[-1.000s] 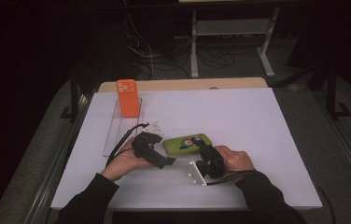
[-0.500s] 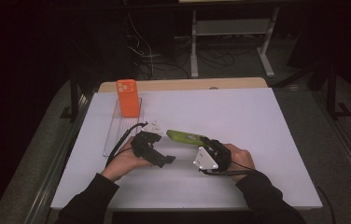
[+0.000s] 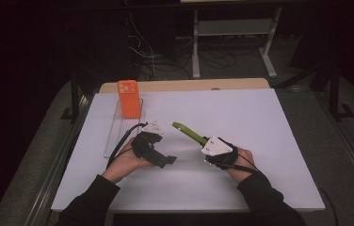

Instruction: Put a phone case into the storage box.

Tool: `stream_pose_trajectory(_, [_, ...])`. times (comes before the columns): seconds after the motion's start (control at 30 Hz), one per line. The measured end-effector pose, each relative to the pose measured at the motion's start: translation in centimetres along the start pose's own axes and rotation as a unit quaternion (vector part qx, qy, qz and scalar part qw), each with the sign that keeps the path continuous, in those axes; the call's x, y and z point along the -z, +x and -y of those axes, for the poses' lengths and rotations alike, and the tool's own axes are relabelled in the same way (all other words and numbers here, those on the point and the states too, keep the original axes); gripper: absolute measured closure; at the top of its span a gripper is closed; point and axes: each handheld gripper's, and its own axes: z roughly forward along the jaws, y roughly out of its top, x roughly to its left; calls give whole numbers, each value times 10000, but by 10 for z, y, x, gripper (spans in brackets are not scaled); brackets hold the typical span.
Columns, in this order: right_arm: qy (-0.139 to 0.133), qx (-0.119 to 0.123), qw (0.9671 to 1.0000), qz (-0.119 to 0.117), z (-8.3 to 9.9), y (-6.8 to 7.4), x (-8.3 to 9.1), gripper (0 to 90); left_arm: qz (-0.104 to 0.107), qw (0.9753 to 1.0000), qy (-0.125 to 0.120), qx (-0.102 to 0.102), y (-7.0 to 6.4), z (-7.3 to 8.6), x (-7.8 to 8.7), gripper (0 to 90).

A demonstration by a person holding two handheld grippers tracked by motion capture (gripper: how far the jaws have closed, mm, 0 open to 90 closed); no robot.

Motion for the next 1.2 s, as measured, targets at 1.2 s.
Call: stream_pose_trajectory(1.2, [-185,-2411,9659,-925,2,-18,0,754,214,9921,-1025,687,12,-39,-3,0])
